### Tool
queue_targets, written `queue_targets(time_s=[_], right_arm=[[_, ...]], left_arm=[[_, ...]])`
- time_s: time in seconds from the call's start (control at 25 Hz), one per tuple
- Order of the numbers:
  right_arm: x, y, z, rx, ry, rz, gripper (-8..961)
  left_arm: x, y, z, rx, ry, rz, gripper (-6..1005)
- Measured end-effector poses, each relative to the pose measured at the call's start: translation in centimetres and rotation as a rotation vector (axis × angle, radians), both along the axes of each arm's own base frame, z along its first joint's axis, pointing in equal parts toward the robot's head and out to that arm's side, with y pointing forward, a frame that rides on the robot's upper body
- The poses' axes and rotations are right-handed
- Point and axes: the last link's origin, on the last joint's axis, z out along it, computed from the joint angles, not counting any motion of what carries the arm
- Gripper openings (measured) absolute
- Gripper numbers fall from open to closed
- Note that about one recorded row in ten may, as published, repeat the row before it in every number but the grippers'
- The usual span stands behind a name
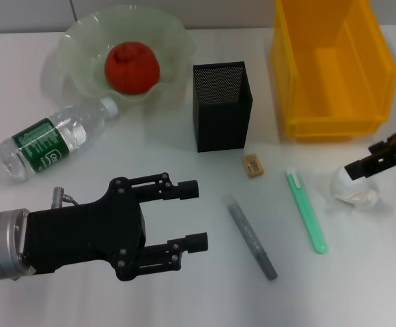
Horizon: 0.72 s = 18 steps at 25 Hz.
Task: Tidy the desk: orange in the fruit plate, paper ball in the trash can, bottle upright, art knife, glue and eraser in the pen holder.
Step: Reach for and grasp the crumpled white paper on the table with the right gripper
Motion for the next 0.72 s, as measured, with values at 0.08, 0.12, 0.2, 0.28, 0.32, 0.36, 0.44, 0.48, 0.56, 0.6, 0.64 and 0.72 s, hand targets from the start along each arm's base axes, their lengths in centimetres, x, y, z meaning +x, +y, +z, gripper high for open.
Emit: queue_targets(time_s=[0.08, 0.12, 0.2, 0.28, 0.32, 0.36, 0.44, 0.48, 0.56, 0.6, 0.64, 0.72], right_arm=[[0.0, 0.3, -0.4, 0.0, -0.022, -0.013, 769], [0.0, 0.4, -0.5, 0.004, -0.031, -0.019, 769], [0.0, 0.6, -0.9, 0.007, -0.048, -0.03, 769], [0.2, 0.8, -1.2, 0.005, -0.076, -0.044, 768], [0.3, 0.9, -1.3, 0.006, -0.089, -0.051, 768], [0.6, 1.0, -1.4, 0.013, -0.101, -0.06, 768], [0.7, 1.2, -1.4, 0.026, -0.107, -0.061, 768], [0.7, 1.2, -1.4, 0.026, -0.107, -0.061, 767], [1.0, 1.3, -1.5, 0.038, -0.109, -0.069, 767], [1.4, 1.4, -1.9, 0.034, -0.106, -0.081, 767], [1.4, 1.4, -1.9, 0.034, -0.106, -0.081, 767], [1.6, 1.4, -2.2, 0.029, -0.103, -0.089, 766]], left_arm=[[0.0, 0.0, 0.0, 0.004, 0.003, 0.001, 658], [-0.1, 0.0, -0.1, 0.004, 0.004, 0.003, 658], [-0.1, 0.1, -0.2, 0.004, 0.006, 0.01, 658], [-0.2, 0.1, -0.2, 0.003, 0.007, 0.014, 658], [-0.2, 0.1, -0.2, 0.003, 0.007, 0.014, 658], [-0.2, 0.1, -0.2, 0.004, 0.008, 0.015, 658], [-0.2, 0.1, -0.2, 0.004, 0.008, 0.015, 658], [-0.2, 0.1, -0.3, 0.005, 0.009, 0.016, 658], [-0.2, 0.2, -0.3, 0.007, 0.012, 0.018, 659], [-0.2, 0.2, -0.3, 0.007, 0.012, 0.018, 659], [-0.2, 0.2, -0.3, 0.007, 0.012, 0.018, 659], [-0.2, 0.2, -0.3, 0.008, 0.012, 0.018, 659]])
